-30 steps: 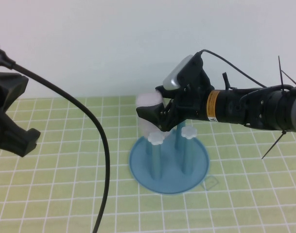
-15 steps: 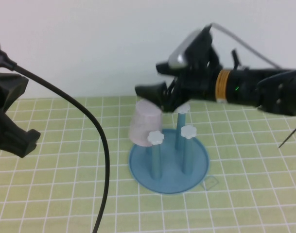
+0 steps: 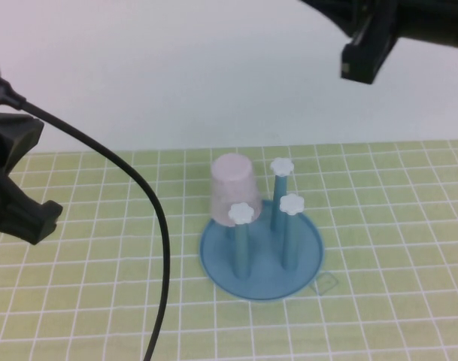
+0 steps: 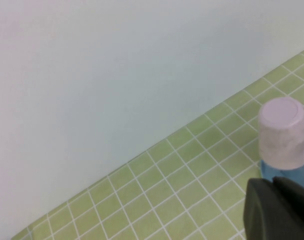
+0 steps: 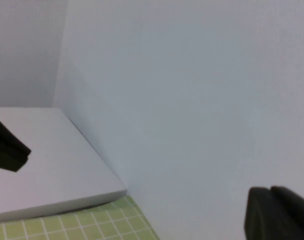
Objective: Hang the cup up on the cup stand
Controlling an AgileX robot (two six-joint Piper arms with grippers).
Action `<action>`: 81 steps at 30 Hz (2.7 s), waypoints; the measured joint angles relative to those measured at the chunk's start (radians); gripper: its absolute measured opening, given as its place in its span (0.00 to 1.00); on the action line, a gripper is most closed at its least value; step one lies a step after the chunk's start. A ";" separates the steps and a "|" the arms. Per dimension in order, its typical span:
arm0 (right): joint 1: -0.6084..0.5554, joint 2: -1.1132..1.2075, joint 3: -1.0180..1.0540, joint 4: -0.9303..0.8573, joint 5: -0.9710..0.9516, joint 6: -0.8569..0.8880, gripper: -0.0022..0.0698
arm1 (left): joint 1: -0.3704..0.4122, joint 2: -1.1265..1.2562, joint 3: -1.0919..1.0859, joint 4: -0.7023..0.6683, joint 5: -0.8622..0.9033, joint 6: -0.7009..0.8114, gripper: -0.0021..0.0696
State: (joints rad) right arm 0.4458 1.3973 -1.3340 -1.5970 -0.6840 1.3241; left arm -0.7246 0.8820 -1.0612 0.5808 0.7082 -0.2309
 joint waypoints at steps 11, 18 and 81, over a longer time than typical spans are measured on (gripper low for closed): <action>0.000 -0.053 0.000 -0.145 0.065 0.235 0.03 | 0.000 0.000 0.000 -0.004 0.004 0.000 0.03; 0.000 -0.169 0.000 -0.175 0.057 0.359 0.03 | 0.000 0.000 0.000 -0.004 0.004 0.000 0.03; -0.457 -1.409 1.358 1.571 1.035 -1.406 0.03 | 0.000 0.000 0.000 -0.004 0.004 0.000 0.03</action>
State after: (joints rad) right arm -0.0110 -0.0114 0.0236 -0.0265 0.3514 -0.0820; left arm -0.7246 0.8820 -1.0612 0.5768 0.7127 -0.2309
